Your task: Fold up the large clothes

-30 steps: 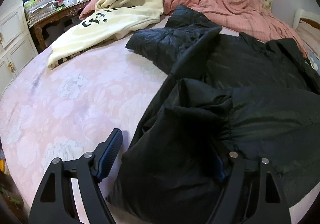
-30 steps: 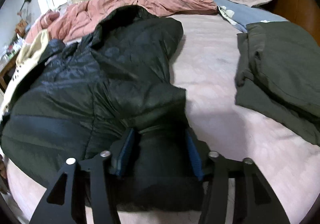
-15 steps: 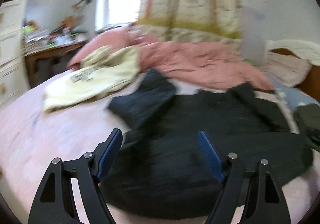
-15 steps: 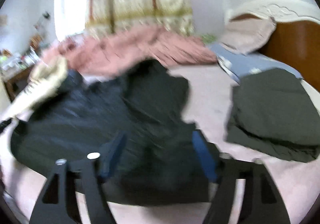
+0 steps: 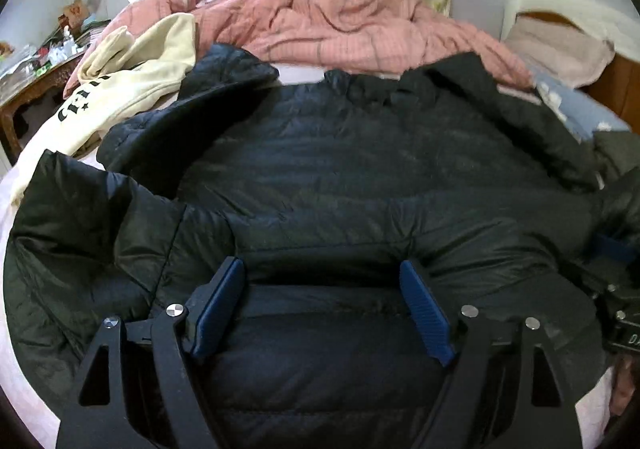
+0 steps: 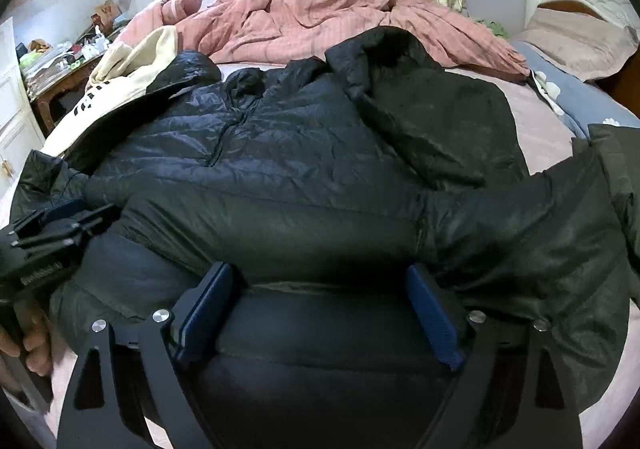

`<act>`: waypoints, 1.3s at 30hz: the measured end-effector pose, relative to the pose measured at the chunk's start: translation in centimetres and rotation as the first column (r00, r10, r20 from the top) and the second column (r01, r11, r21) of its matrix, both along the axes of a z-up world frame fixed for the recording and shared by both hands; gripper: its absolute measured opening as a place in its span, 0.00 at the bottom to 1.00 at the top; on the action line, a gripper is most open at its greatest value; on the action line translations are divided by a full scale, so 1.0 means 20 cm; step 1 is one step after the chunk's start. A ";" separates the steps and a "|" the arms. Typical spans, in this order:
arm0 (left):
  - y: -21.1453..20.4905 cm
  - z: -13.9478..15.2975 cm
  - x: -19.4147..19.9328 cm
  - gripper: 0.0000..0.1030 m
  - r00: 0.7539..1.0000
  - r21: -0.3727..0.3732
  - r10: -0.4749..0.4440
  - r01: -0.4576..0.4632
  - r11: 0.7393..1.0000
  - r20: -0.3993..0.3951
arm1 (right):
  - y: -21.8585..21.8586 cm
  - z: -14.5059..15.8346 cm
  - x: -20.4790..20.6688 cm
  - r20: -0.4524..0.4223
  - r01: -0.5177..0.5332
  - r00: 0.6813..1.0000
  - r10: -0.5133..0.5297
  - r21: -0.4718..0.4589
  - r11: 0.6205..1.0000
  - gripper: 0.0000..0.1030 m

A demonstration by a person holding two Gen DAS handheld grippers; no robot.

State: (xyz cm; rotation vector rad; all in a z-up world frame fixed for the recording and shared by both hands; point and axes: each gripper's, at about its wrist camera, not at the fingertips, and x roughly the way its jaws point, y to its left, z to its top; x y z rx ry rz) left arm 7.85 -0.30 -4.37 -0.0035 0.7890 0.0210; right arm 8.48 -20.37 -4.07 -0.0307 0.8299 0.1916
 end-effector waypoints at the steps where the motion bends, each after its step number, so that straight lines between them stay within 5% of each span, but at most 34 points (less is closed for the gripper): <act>1: 0.00 -0.01 0.00 0.78 1.000 0.001 0.002 -0.002 1.000 -0.007 | 0.00 -0.01 0.01 -0.007 0.003 1.000 -0.003 -0.010 1.000 0.88; 9: 0.02 -0.01 -0.01 0.76 1.000 -0.016 0.006 -0.006 1.000 0.002 | 0.01 -0.01 -0.02 0.015 -0.001 1.000 0.001 -0.021 1.000 0.89; 12: 0.09 0.08 -0.09 0.75 0.998 -0.076 -0.005 0.010 0.997 0.065 | -0.07 0.07 -0.10 0.092 -0.019 0.996 0.012 0.082 0.996 0.89; 15: 0.19 0.18 -0.19 0.78 0.991 -0.024 0.033 -0.030 0.999 0.126 | -0.20 0.18 -0.24 0.199 0.026 0.979 -0.050 0.122 0.992 0.89; 20: 0.45 0.26 -0.25 0.84 0.971 -0.052 0.151 -0.144 0.988 0.186 | -0.41 0.25 -0.32 0.266 0.186 0.948 -0.174 -0.017 0.982 0.92; 24: 0.67 0.18 -0.22 0.85 0.966 -0.110 0.240 -0.229 0.967 0.097 | -0.62 0.20 -0.27 0.176 0.269 0.948 -0.266 0.006 0.963 0.92; 28: 0.87 0.10 -0.23 0.85 0.962 -0.288 0.274 -0.256 0.923 0.022 | -0.80 0.14 -0.20 0.050 0.313 0.945 -0.322 0.139 0.940 0.91; 31: 0.91 -0.04 -0.16 0.84 0.974 -0.355 0.190 -0.222 0.908 -0.123 | -0.86 0.03 -0.13 -0.085 0.246 0.969 -0.231 0.277 0.929 0.87; 36: 0.87 -0.06 -0.15 0.70 0.994 -0.401 0.077 -0.101 0.911 -0.076 | -0.78 -0.03 -0.11 -0.096 0.150 0.987 -0.128 0.276 0.949 0.86; 37: 0.86 -0.07 -0.15 0.63 0.993 -0.382 0.080 -0.105 0.918 -0.081 | -0.78 -0.03 -0.11 -0.094 0.153 0.987 -0.133 0.259 0.954 0.66; 39: 0.86 -0.06 -0.17 0.29 0.995 -0.395 0.071 -0.095 0.914 -0.076 | -0.76 -0.02 -0.12 -0.083 0.150 0.988 -0.132 0.268 0.952 0.23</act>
